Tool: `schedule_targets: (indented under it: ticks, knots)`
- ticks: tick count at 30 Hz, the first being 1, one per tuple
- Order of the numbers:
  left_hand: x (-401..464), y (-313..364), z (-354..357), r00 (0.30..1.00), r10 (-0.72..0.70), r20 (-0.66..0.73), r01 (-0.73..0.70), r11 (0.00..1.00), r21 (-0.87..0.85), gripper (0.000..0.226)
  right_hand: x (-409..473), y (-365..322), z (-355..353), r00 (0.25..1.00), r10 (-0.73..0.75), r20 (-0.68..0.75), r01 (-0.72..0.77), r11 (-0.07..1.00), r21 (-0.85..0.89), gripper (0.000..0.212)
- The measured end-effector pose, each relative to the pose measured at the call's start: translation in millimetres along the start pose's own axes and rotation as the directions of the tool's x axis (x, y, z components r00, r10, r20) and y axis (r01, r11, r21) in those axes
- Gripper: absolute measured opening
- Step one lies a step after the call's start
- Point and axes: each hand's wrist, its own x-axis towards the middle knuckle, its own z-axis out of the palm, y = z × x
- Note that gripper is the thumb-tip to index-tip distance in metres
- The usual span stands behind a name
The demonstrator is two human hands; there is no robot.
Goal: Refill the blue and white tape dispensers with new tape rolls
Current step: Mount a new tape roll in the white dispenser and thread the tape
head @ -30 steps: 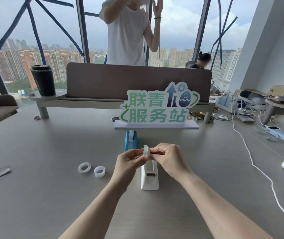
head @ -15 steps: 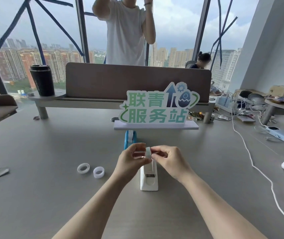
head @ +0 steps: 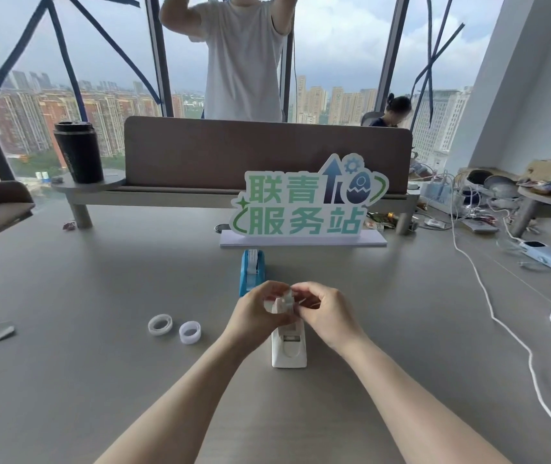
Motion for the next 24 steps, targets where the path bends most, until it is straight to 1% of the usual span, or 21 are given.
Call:
schedule_targets:
  ticks: [6,10,17,19,22,24]
  knots:
    - [1,-2,-1,1.0,0.009,0.021,-0.01,0.998,0.061,0.043,-2,0,2,1.0,0.003,-0.004,-0.003,0.999,-0.043,0.019]
    - [2,0,1,0.998,0.011,0.055,-0.017,0.994,0.11,0.046,0,3,3,0.999,0.004,-0.045,-0.007,0.997,-0.082,0.022]
    - [0,-11,-1,0.997,-0.042,0.063,0.042,0.999,-0.007,0.052,-2,0,-4,0.999,0.033,0.017,-0.031,0.994,-0.1,0.03]
    - [0,-11,-1,0.996,-0.047,0.071,0.049,0.998,-0.037,0.053,-2,-2,-5,0.999,0.014,0.038,-0.009,0.992,-0.129,0.029]
    - [-1,-11,-1,0.997,-0.046,0.066,0.05,0.997,-0.056,0.053,1,-8,-5,0.996,-0.054,0.074,0.07,0.972,-0.226,0.027]
    - [-2,-12,0,0.997,-0.044,0.061,0.048,0.996,-0.072,0.051,3,-13,-6,0.994,-0.061,0.09,0.083,0.96,-0.266,0.025]
